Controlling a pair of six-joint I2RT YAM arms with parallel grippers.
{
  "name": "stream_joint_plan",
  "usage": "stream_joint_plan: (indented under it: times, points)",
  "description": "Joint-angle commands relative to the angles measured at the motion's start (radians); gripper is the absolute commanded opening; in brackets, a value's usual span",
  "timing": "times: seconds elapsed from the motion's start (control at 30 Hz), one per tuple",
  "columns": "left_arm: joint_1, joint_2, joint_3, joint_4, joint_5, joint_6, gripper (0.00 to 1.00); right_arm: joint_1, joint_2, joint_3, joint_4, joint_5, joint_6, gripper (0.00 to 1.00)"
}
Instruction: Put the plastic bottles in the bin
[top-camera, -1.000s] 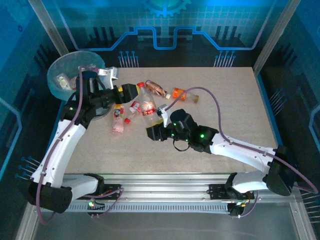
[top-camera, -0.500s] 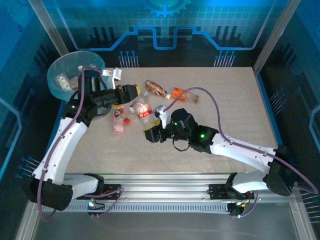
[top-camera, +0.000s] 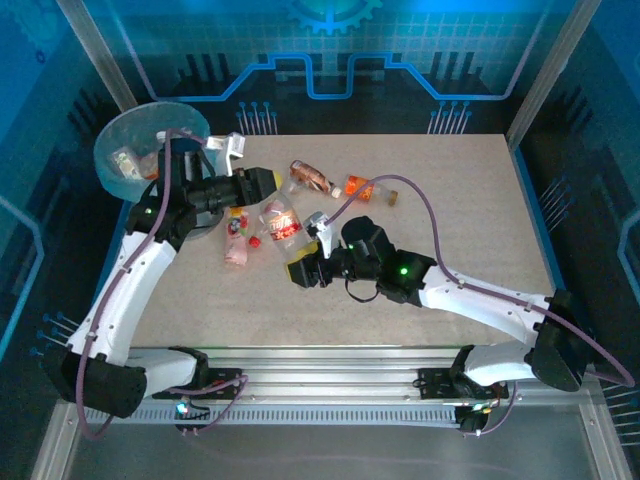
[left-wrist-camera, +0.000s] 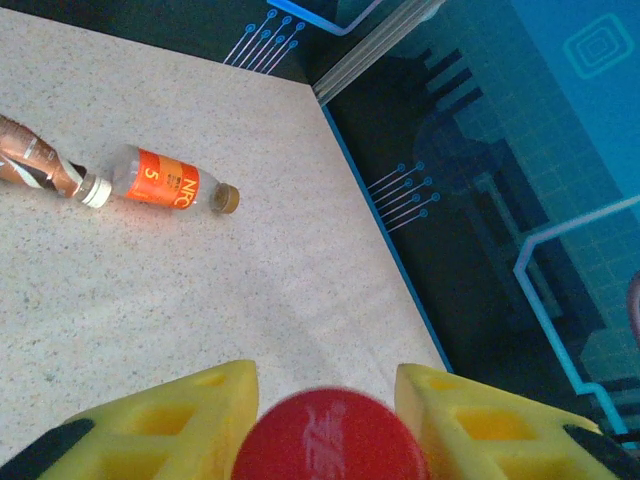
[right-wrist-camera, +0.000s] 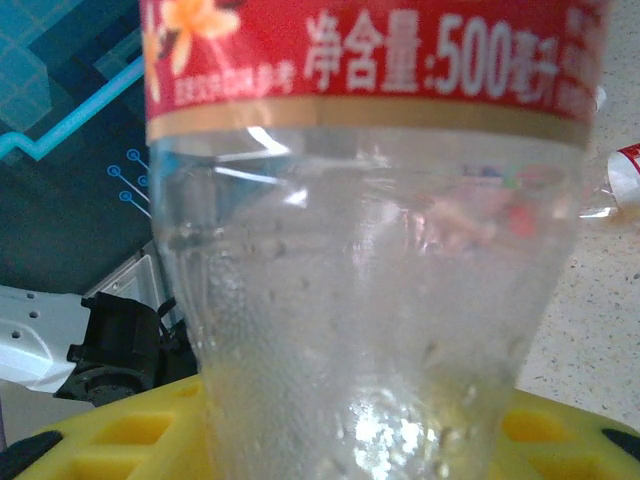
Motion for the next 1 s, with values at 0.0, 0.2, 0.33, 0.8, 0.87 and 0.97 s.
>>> stream_joint_plan:
  times: [0.0,0.2,0.33,0.8,0.87,0.97]
  points:
    - [-0.003,0.011,0.037,0.017,0.005,0.017,0.38,-0.002,0.003,0.04,0.036,-0.034,-0.05,0.52]
    - [-0.002,0.002,0.03,0.018,-0.01,0.017,0.23,-0.004,-0.004,0.056,0.008,-0.017,-0.059,0.53]
    - [-0.003,-0.011,0.018,0.027,-0.034,0.018,0.07,-0.004,-0.009,0.069,-0.022,0.026,-0.056,0.56]
    - [-0.001,-0.075,0.03,0.066,-0.269,-0.017,0.0,-0.007,-0.098,0.083,-0.13,0.277,-0.035,0.91]
    - [0.0,-0.074,0.058,0.056,-0.321,-0.006,0.0,-0.009,-0.112,0.084,-0.139,0.308,-0.035,0.92]
    - [0.005,-0.066,0.112,0.035,-0.39,0.039,0.0,-0.009,-0.127,0.085,-0.141,0.358,-0.037,0.93]
